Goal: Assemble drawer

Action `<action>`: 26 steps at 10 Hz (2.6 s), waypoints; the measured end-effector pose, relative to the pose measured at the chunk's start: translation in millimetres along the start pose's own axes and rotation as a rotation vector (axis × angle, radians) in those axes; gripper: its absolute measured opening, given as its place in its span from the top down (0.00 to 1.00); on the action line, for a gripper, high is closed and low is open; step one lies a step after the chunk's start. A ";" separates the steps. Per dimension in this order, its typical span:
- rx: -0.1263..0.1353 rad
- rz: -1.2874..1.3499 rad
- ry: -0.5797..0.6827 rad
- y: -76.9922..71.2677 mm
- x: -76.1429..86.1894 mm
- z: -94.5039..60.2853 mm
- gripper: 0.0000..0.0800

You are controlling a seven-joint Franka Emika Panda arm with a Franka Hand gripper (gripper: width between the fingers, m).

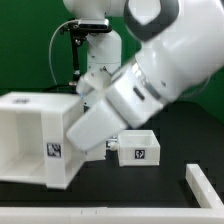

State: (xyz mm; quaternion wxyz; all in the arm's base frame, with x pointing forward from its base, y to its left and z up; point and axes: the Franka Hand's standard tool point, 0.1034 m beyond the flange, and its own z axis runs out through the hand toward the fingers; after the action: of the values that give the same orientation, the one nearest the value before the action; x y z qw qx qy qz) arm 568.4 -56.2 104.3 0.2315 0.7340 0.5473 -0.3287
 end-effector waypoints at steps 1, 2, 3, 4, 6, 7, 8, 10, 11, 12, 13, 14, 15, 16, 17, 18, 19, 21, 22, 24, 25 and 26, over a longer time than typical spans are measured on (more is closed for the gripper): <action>0.007 -0.002 0.121 2.9 -6.5 -7.6 0.96; 0.001 0.018 0.190 2.9 -12.0 -5.4 0.96; 0.001 0.016 0.225 4.8 -12.3 -2.7 0.96; -0.003 0.016 0.289 8.8 -11.5 -3.1 0.96; 0.067 0.100 0.407 -5.6 -27.2 -35.4 0.96; 0.095 0.088 0.488 -16.3 -36.0 -54.7 0.96; 0.128 0.091 0.601 -28.6 -37.7 -70.1 0.96; 0.122 0.108 0.742 -34.8 -35.9 -69.7 0.96; 0.125 0.117 0.777 -31.8 -38.9 -65.8 0.96; 0.122 0.128 0.841 -28.0 -41.0 -62.9 0.96; 0.124 0.139 0.883 -26.7 -43.2 -58.2 0.96; 0.142 0.183 0.920 -27.8 -42.3 -55.8 0.96; 0.175 0.291 1.002 -38.0 -31.3 -59.6 0.96; 0.235 0.369 1.054 -50.0 -17.7 -60.7 0.96; 0.286 0.411 1.087 -54.8 -4.0 -65.8 0.96; 0.316 0.447 1.142 -55.3 4.8 -72.4 0.96; 0.303 0.465 1.204 -51.2 2.7 -68.9 0.96; 0.287 0.491 1.249 -51.1 -2.5 -56.1 0.96; 0.287 0.498 1.262 -50.8 -3.8 -53.3 0.96; 0.316 0.623 1.246 -49.7 -0.8 -50.2 0.96; 0.353 0.721 1.232 -50.1 5.3 -54.2 0.96; 0.396 0.829 1.221 -50.0 13.7 -65.2 0.96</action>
Offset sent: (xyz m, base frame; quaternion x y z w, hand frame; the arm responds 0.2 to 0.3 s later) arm 0.0000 0.0000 0.0000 0.0000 0.1938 0.0000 0.9810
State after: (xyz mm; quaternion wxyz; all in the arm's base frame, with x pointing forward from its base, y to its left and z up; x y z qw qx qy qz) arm 538.1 13.0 139.3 -0.1437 0.9587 0.1888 0.1569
